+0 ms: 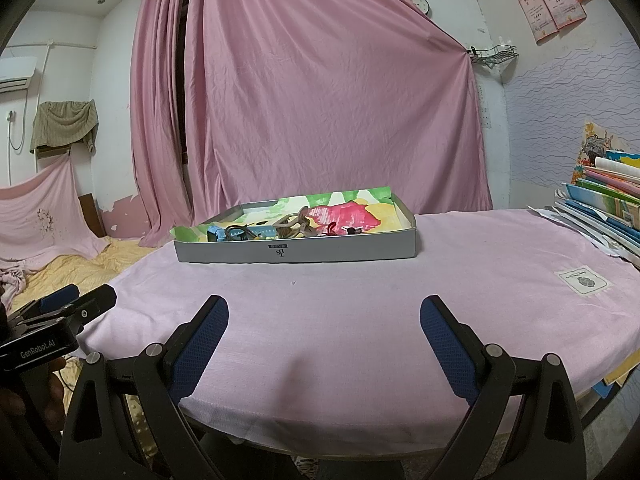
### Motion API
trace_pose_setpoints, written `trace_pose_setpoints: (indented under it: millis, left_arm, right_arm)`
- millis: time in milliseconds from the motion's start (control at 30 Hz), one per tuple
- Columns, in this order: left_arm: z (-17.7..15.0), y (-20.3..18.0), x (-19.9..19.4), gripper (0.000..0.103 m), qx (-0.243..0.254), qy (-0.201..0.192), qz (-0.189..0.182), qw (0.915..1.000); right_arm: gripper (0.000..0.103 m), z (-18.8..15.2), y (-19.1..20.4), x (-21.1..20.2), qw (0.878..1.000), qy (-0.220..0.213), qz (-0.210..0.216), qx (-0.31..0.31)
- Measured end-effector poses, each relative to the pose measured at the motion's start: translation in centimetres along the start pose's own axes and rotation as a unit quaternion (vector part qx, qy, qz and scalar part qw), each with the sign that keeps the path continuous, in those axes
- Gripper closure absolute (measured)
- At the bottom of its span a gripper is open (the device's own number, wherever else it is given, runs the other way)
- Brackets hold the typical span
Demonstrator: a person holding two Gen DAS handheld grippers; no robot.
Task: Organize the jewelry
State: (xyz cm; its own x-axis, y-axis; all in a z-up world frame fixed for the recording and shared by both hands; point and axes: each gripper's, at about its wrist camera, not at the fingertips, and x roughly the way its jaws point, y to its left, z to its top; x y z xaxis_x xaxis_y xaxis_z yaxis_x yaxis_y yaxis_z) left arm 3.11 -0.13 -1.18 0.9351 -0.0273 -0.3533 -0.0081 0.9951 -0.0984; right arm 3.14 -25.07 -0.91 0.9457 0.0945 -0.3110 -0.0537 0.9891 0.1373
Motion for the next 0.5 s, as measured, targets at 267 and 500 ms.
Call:
trace_pose_setpoints:
  millis: [267,500]
  left_arm:
    - [0.03,0.11,0.01,0.0,0.0,0.0,0.0,1.0]
    - [0.02,0.12,0.01,0.0,0.0,0.0,0.0,1.0]
  right_arm:
    - [0.009,-0.01,0.03,0.01,1.0,0.0,0.0,0.0]
    - [0.009,0.03,0.01,0.0,1.0,0.0,0.0,0.0]
